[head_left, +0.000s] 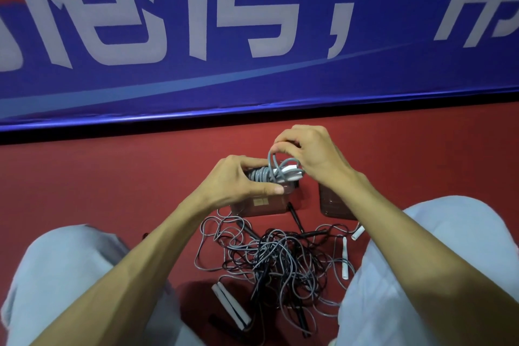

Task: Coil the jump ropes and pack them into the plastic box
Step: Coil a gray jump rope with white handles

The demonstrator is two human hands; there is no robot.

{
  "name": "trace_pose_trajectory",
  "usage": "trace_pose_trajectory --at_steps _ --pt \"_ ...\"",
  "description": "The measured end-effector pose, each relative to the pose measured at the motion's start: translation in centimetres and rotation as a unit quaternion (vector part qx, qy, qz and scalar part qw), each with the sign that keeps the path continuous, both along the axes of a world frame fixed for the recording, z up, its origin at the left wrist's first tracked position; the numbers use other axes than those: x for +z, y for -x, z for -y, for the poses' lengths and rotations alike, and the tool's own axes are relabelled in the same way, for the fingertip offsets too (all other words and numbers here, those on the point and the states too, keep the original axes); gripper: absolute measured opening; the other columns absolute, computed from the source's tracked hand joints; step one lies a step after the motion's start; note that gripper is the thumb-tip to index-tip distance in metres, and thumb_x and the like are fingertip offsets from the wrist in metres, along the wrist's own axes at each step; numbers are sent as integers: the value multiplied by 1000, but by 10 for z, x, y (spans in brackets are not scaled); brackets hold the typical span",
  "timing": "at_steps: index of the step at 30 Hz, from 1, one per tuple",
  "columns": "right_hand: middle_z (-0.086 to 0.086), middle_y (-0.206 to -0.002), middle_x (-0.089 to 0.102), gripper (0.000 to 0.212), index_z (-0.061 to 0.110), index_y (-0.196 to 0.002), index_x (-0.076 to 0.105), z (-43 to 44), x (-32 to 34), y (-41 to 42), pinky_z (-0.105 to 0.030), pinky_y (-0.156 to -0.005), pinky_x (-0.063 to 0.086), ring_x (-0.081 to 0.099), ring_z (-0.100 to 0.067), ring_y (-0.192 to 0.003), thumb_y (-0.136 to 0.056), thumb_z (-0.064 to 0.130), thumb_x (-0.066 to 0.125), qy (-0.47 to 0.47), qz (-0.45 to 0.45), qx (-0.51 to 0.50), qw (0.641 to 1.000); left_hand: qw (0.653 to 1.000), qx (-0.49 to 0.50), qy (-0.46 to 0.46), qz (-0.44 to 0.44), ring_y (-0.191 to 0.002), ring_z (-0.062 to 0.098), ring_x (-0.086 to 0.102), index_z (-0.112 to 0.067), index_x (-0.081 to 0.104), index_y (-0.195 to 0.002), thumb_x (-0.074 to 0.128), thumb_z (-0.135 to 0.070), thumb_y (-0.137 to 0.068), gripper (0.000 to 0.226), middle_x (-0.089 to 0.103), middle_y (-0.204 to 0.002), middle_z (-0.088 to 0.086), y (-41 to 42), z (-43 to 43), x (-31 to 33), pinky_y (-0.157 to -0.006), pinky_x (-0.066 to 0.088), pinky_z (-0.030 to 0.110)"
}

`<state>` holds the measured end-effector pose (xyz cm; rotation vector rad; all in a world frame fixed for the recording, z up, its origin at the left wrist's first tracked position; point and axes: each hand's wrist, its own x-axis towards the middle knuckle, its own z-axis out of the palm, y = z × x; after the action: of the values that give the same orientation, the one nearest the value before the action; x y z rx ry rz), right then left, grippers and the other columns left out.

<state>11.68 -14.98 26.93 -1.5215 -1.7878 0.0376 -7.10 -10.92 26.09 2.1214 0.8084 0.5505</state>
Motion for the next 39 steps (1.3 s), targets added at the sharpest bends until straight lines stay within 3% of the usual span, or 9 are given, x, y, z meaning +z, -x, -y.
trace_pose_trajectory --at_steps 4,8,12,18,21,26,30,34,39 --pt "6 -82 67 16 25 -86 76 1 -2 3 -38 -69 52 60 -14 -78 -90 34 63 48 0 -16 999 997 41 54 41 -68 10 62 -39 79 -90 81 -60 -58 38 75 -75 -2 -6 6 -4 -76 56 40" --pt "9 -88 65 19 27 -92 73 3 1 3 -30 -69 43 56 -10 -83 -96 33 55 59 34 -35 997 995 58 74 44 -69 11 62 -40 78 -93 81 -49 -66 28 76 -79 0 -6 6 -4 -70 55 37" --pt "2 -88 52 17 15 -100 66 3 0 -8 -31 -66 36 48 -19 -79 -98 16 48 66 106 -30 992 979 98 135 118 -61 16 57 -31 79 -85 68 -15 -83 20 69 -69 0 -6 7 4 -54 44 22" --pt "8 -85 48 18 22 -93 56 5 -3 -9 -34 -66 42 52 -20 -75 -103 26 41 76 121 -34 989 949 151 200 189 -38 8 49 -9 76 -99 59 -12 -90 19 58 -49 -8 -8 11 11 -34 30 11" --pt "2 -79 63 28 23 -85 60 2 -2 1 -35 -69 47 59 -23 -75 -102 23 38 109 35 -36 993 927 166 247 227 -49 13 52 -22 76 -102 57 -16 -90 24 63 -59 -10 -10 11 13 -34 32 14" --pt "12 -43 48 43 25 -61 53 2 7 20 -20 -49 33 42 -3 -41 -103 21 44 103 -173 15 979 907 126 287 281 -68 12 63 -26 72 -109 51 -21 -92 27 74 -82 -4 -8 7 22 -58 49 26" --pt "3 -65 57 11 13 -103 62 3 5 21 -23 -41 43 49 -9 -47 -95 7 58 121 -259 64 956 892 157 298 303 -76 20 60 -24 74 -100 54 -23 -93 21 67 -87 6 -2 -1 22 -59 50 28" --pt "-8 -75 61 30 1 -108 54 0 7 17 -29 -62 60 62 -16 -59 -83 -5 70 67 -416 35 906 879 191 316 301 -65 17 58 -21 72 -90 59 -27 -92 15 61 -81 7 0 -6 19 -54 50 26" --pt "-10 -90 68 46 -2 -116 55 -4 5 11 -19 -75 56 67 -13 -77 -75 -10 75 18 -496 -10 868 877 180 332 296 -56 11 59 -22 73 -91 59 -25 -93 15 63 -65 -3 -6 -6 15 -54 51 24"
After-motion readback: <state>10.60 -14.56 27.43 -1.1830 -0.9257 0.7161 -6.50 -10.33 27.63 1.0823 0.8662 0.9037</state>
